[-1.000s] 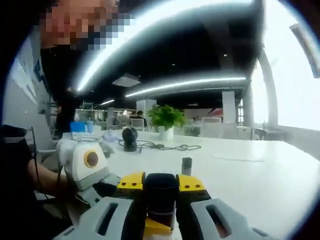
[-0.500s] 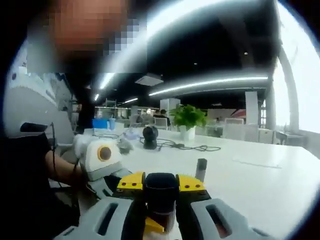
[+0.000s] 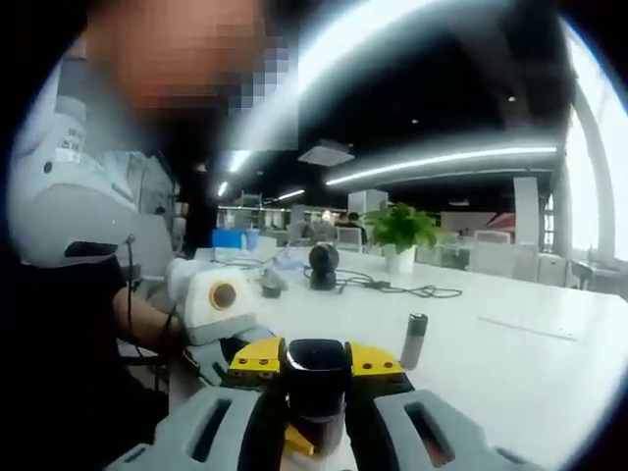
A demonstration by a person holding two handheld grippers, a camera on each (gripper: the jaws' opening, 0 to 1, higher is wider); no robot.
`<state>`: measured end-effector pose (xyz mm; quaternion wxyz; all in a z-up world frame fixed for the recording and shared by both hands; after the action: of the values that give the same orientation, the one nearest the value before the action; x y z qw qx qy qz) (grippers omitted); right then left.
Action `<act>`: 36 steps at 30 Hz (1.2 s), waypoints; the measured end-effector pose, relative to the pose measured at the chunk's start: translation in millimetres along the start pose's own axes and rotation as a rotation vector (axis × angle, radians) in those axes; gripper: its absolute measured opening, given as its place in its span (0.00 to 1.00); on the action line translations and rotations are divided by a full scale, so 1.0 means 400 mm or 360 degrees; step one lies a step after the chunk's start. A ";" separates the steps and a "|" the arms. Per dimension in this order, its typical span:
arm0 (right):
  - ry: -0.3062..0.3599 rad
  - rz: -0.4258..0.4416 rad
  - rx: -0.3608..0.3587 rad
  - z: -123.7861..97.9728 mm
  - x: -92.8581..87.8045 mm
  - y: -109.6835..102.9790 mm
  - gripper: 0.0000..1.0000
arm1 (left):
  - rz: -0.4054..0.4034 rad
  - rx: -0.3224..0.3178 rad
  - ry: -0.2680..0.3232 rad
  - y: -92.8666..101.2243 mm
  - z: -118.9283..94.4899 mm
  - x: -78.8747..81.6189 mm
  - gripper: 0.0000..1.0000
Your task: Pick up cosmetic bottle twist off cap place on table pick up cap screw tight cap place on table
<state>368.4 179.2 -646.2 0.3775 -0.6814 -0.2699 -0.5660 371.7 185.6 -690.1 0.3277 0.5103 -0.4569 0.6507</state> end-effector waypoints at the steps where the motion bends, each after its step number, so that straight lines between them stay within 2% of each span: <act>1: -0.0003 -0.0009 0.0017 0.000 0.000 -0.002 0.16 | 0.0002 -0.0002 0.0001 0.002 -0.001 0.001 0.12; 22: -0.0103 -0.0013 0.0368 0.010 -0.001 -0.006 0.16 | 0.0001 0.0002 -0.0003 0.005 -0.003 0.003 0.12; 30: -0.0152 0.0005 0.0551 0.013 -0.001 -0.006 0.16 | 0.0000 0.0002 -0.0005 0.007 -0.003 0.004 0.12; 36: -0.0177 -0.0045 0.0703 0.010 -0.001 -0.006 0.16 | -0.0006 -0.0006 -0.0002 0.010 -0.003 0.005 0.12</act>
<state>368.4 183.8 -646.2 0.4942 -0.6085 -0.4170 -0.4600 367.3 185.4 -689.2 0.3296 0.5109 -0.4575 0.6489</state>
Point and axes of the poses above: the point that each gripper's makers call its tool centre point, and the gripper's own axes: z roughly forward along the fingers, y roughly to its right, x roughly out of its top, the point moved 2 cm from there along -z, roughly backward along the fingers, and after that the axes turned 15 degrees about z, right-handed, at the moved point
